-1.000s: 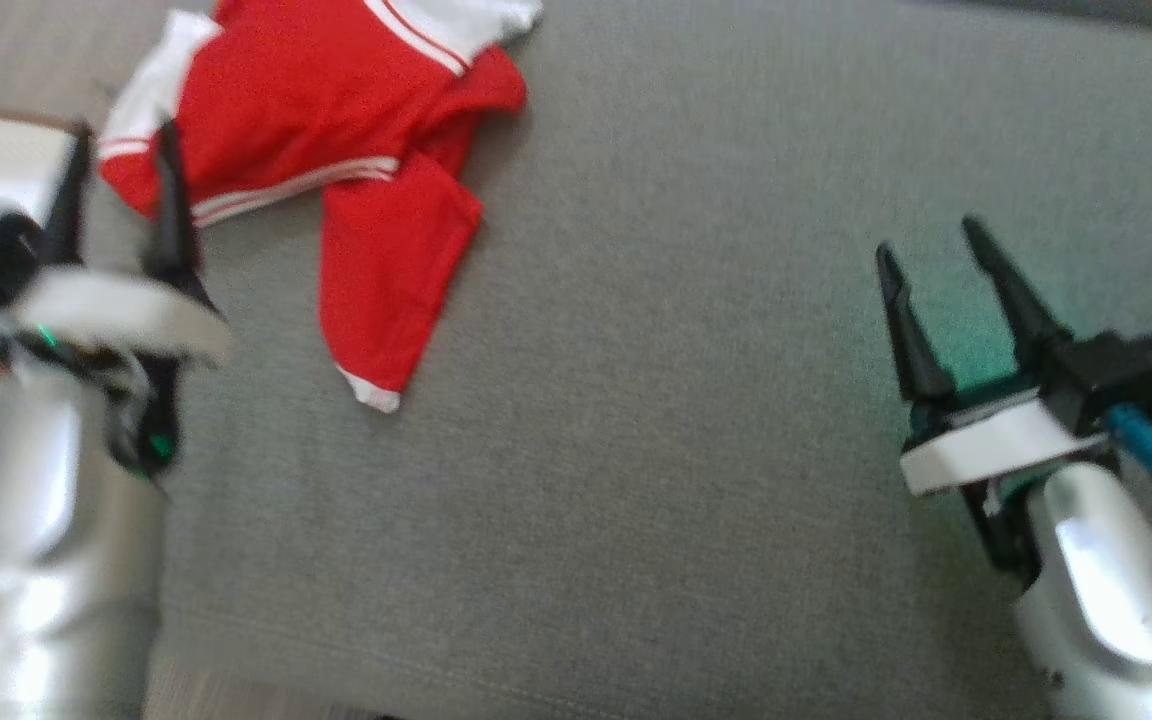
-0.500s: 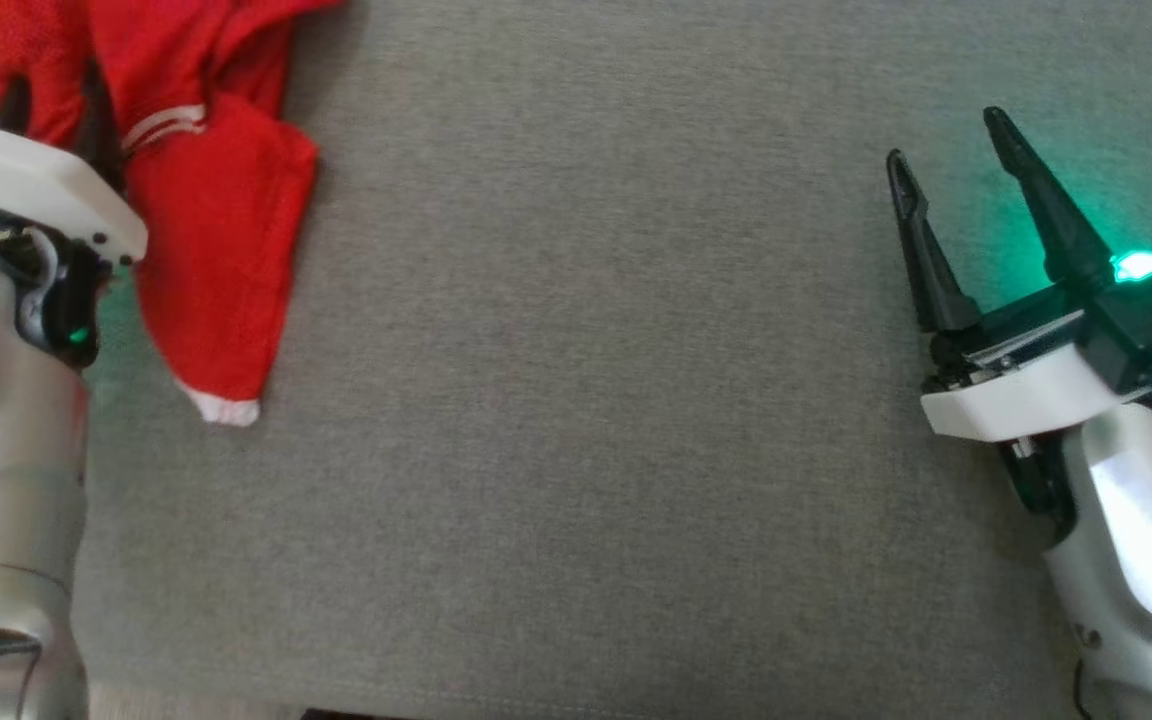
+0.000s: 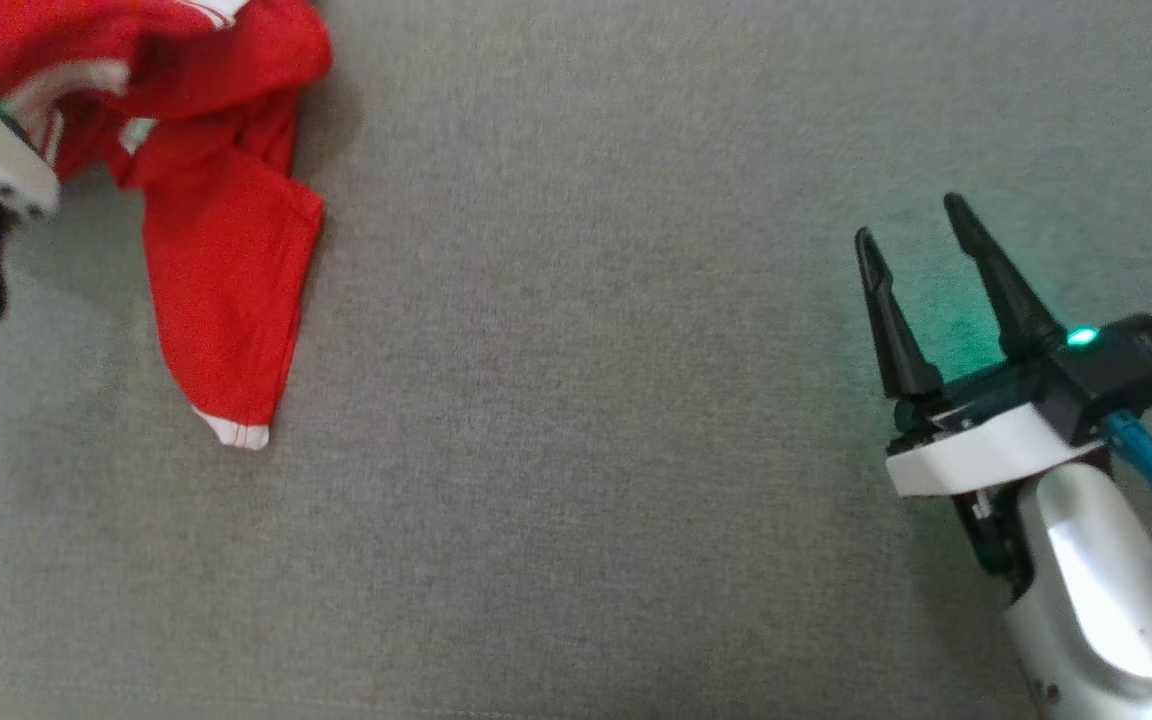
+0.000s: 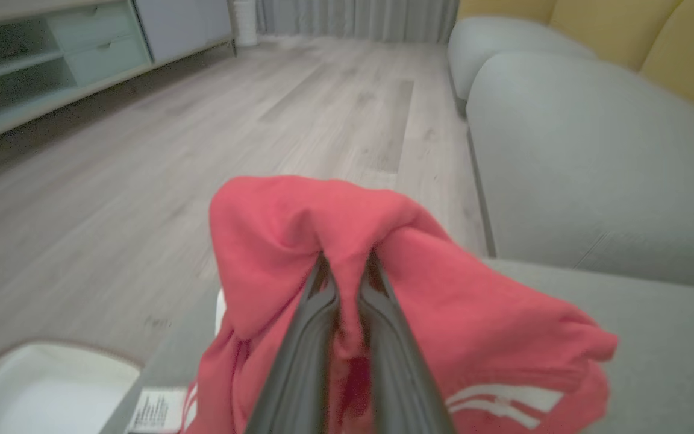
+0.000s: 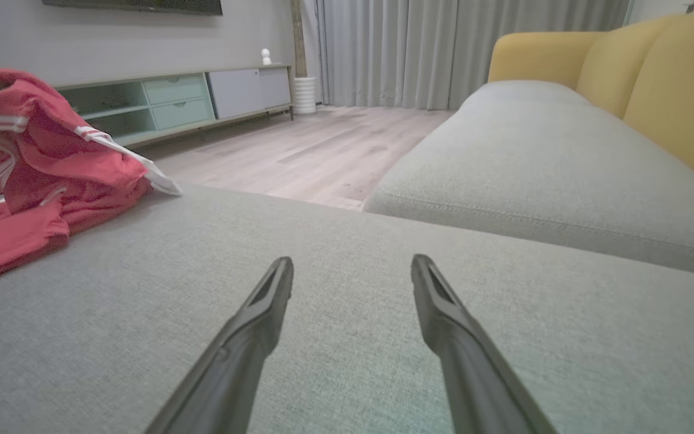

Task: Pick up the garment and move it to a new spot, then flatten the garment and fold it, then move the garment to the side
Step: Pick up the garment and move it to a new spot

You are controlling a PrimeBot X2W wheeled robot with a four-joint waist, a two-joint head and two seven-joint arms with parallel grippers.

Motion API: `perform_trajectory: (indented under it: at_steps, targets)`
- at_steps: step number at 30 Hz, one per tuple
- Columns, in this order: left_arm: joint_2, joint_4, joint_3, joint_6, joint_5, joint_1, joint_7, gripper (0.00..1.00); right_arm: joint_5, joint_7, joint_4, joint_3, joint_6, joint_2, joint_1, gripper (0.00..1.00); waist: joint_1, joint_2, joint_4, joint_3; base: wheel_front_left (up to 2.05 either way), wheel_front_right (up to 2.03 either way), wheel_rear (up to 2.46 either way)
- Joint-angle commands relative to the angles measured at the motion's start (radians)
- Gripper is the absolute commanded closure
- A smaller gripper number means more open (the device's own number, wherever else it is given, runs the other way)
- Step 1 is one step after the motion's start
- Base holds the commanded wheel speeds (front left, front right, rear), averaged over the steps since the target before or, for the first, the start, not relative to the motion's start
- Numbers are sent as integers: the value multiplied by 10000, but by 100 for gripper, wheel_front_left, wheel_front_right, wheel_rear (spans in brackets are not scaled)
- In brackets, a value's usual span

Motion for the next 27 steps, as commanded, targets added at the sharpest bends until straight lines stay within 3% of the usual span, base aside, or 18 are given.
perform_trajectory:
  at_steps: [1, 7, 14, 22, 27]
  targets:
    - [814, -957, -29, 18, -219, -665, 89, 100, 103, -136, -184, 149, -7, 218, 259, 0, 1, 0, -222, -838, 0, 0, 0]
    - [1055, -2992, -922, 18, -853, -501, 867, 100, 216, -174, -41, 139, -7, 607, 484, 0, 1, 0, -588, -1820, 0, 0, 0]
    - [988, -6759, -1719, 19, -2241, 691, 2323, 100, 326, -179, -432, 144, -7, 926, 902, 0, 1, 0, -1473, -2640, 0, 0, 0]
    - [59, -10658, -2729, 531, -3465, 2670, 3570, 100, 418, -180, -805, 96, -7, 1167, 1296, 0, 1, 0, -2762, -2707, 0, 0, 0]
    - [-625, -10629, -3648, 918, -3423, 3714, 3587, 100, 439, -181, -958, 128, -7, 1322, 1301, 0, 1, 0, -3651, -2498, 0, 0, 0]
